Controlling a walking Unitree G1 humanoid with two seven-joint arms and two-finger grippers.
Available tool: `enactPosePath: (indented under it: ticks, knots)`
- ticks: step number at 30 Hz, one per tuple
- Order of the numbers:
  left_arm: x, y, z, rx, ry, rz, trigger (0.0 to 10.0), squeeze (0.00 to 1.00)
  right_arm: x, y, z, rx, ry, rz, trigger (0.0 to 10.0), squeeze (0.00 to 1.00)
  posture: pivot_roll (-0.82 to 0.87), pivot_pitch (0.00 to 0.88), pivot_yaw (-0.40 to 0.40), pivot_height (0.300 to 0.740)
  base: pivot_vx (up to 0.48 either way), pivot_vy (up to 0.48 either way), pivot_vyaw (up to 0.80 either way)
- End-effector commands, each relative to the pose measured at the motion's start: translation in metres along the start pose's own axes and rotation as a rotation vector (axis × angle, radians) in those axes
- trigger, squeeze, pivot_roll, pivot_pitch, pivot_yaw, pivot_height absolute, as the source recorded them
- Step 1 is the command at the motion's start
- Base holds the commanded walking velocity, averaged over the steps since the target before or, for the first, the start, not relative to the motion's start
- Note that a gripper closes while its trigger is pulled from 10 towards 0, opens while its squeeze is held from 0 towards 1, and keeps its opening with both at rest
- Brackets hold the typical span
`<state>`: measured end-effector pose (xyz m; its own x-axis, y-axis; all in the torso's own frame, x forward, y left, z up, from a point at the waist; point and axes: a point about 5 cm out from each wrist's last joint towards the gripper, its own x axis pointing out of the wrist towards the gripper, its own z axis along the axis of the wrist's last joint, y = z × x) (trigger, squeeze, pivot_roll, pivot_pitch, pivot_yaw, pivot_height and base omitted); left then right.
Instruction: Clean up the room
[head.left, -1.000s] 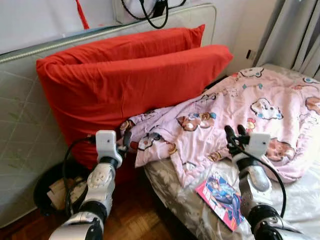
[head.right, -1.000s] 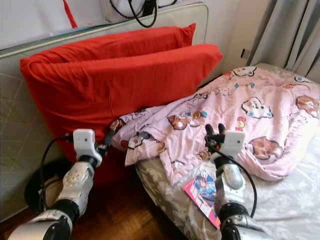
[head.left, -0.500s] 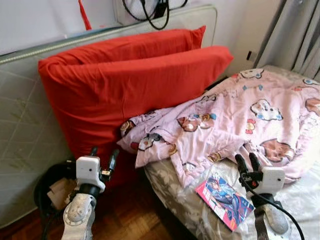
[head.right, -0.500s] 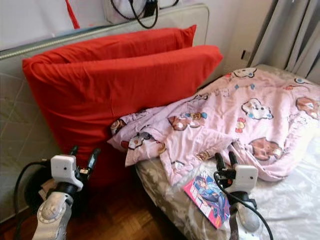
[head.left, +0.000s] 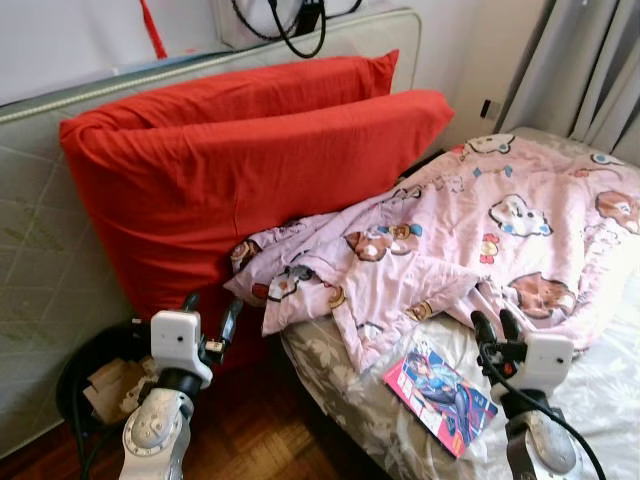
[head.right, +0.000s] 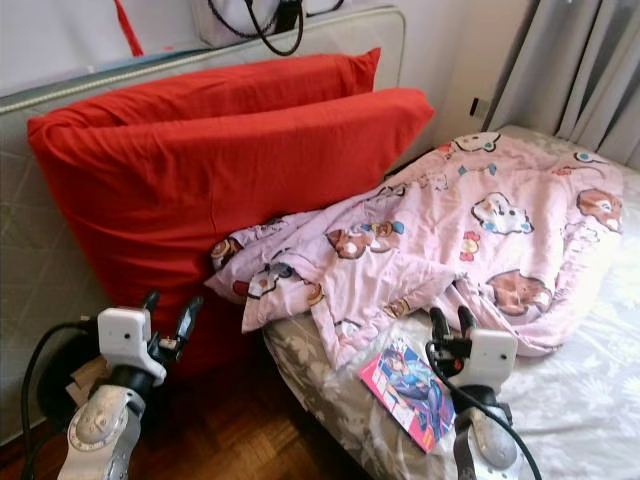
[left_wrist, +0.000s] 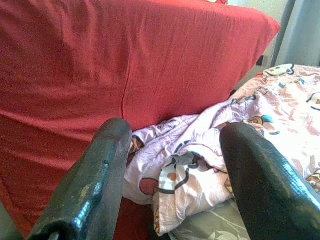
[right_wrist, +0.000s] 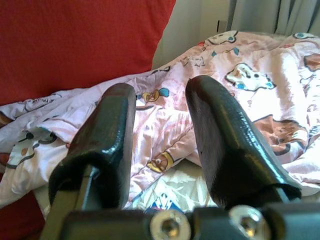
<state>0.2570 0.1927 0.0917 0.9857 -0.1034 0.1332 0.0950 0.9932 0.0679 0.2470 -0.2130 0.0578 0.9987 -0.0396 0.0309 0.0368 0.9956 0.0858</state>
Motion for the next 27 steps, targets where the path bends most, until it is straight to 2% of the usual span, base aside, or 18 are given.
enactPosePath:
  ticks: [1,9,13,27]
  knots:
    - [-0.002,0.002,-0.001,-0.001,0.016,-0.002,10.0,0.00,-0.002,0.001,0.000,0.001,0.010,-0.002,10.0,0.00,0.05,0.008,0.002,0.705,0.000,0.000,0.00]
    - [-0.008,-0.001,0.000,-0.012,0.052,-0.015,10.0,0.00,-0.002,0.000,0.006,-0.012,0.000,-0.006,10.0,0.00,0.04,0.000,-0.002,0.650,0.000,0.000,0.00]
    - [-0.011,-0.002,0.001,-0.005,0.066,-0.021,10.0,0.00,-0.003,0.004,0.010,0.008,-0.012,0.012,10.0,0.00,0.05,0.000,-0.012,0.650,0.000,0.000,0.00]
    - [-0.008,-0.004,0.007,0.010,0.075,-0.048,10.0,0.00,-0.003,0.009,0.005,0.023,0.023,0.009,10.0,0.00,0.05,0.003,-0.008,0.650,0.000,0.000,0.00]
